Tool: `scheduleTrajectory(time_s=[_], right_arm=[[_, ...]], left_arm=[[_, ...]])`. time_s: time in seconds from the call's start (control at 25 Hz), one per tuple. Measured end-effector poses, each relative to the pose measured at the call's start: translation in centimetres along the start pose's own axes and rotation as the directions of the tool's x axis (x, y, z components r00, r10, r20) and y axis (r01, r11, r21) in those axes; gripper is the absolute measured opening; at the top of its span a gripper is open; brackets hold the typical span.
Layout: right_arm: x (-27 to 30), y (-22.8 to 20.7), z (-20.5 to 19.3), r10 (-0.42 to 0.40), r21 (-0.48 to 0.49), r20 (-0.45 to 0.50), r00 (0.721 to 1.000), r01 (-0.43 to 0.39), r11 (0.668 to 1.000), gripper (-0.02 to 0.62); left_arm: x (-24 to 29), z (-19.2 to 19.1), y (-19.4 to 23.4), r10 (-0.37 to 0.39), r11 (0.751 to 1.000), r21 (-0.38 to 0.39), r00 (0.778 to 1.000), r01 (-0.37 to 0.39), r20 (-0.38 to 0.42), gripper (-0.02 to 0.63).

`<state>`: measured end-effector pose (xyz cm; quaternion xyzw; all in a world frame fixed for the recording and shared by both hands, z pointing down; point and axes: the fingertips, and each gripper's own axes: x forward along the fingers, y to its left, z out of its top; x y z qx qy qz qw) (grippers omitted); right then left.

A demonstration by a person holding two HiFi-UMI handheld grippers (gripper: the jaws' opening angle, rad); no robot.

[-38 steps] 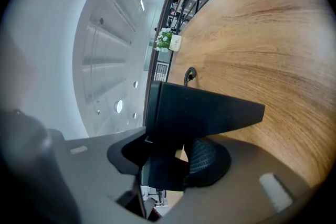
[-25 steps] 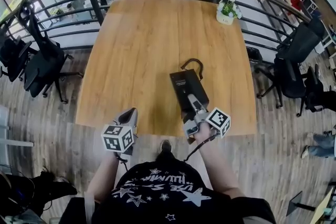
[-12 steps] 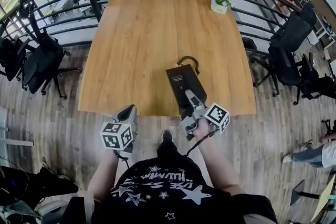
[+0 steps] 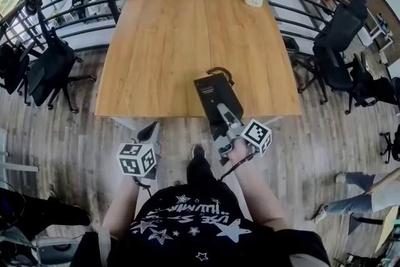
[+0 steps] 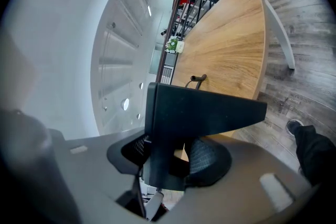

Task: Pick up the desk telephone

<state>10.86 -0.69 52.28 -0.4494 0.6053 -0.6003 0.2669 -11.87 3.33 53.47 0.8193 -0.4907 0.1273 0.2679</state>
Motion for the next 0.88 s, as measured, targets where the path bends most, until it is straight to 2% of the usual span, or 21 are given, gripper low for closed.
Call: scheduleTrajectory(time_s=[0.36, 0.88], right_arm=[[-3.3, -0.2, -4.6, 0.010, -0.019, -0.002, 1.000, -0.010, 1.000, 0.187], [-6.3, 0.5, -9.0, 0.016, -0.035, -0.004, 1.000, -0.016, 0.999, 0.189]], left_arm=[[-4.7, -2.6, 0.1, -0.014, 1.000, 0.007, 1.000, 0.014, 0.012, 0.001], [-8.5, -3.9, 0.2, -0.039, 0.999, 0.027, 0.999, 0.039, 0.017, 0.000]])
